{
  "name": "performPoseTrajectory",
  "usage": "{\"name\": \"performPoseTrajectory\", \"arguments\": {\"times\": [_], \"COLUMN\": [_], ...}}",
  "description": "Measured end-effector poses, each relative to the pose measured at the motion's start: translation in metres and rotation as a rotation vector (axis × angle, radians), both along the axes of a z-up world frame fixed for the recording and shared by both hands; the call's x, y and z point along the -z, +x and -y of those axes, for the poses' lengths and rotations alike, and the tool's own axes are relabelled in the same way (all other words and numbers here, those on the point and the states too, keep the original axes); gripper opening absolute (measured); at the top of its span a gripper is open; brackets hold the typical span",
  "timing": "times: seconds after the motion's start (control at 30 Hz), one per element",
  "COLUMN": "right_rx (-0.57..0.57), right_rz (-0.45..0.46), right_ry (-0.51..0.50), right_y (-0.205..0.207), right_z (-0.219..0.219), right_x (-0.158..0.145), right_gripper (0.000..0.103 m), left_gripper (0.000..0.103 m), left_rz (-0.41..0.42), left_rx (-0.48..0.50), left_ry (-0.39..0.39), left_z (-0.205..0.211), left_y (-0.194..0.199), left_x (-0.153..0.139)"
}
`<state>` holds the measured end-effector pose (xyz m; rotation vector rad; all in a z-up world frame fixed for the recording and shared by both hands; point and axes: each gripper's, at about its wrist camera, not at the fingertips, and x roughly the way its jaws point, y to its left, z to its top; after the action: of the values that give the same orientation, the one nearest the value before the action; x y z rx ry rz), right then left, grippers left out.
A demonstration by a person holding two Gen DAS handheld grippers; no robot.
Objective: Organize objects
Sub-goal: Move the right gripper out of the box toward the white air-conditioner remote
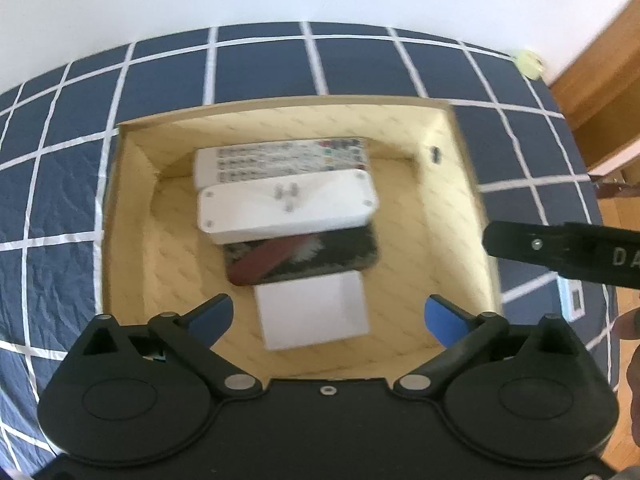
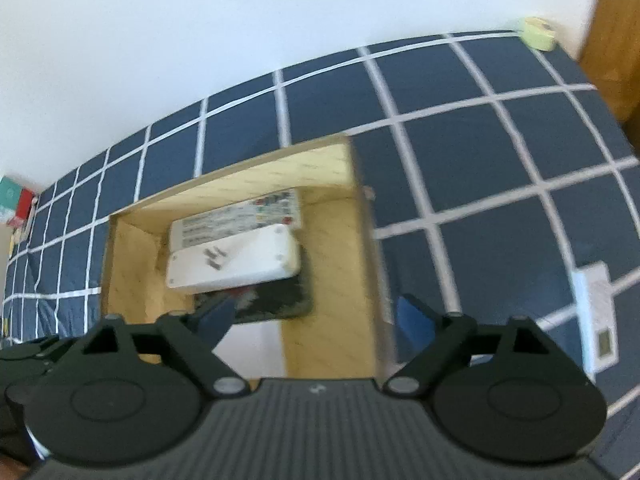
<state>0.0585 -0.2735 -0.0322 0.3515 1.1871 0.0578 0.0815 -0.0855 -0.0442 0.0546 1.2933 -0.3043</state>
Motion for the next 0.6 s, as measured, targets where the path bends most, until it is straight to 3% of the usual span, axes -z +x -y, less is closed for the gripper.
{"name": "performPoseTrajectory", "arguments": {"times": [0.17,0.6], "right_rx": [0.076,0.297], "right_rz": [0.013,-0.042], "right_ry": [-0.015,-0.041], "right_y": [-0.028,-0.077], "right_z": [0.048,0.192], "right_x": [-0.008,0.023], "right_gripper": [0.103,0.103], "left_gripper": [0.103,0.103], "left_rz": [0.014,0.006], "left_rx": [0.054,0.18], "left_ry": [0.008,0.036], "left_z": [0.04,0.169], "left_y": [-0.016,-0.019], "left_x": [-0.007,0.013]}}
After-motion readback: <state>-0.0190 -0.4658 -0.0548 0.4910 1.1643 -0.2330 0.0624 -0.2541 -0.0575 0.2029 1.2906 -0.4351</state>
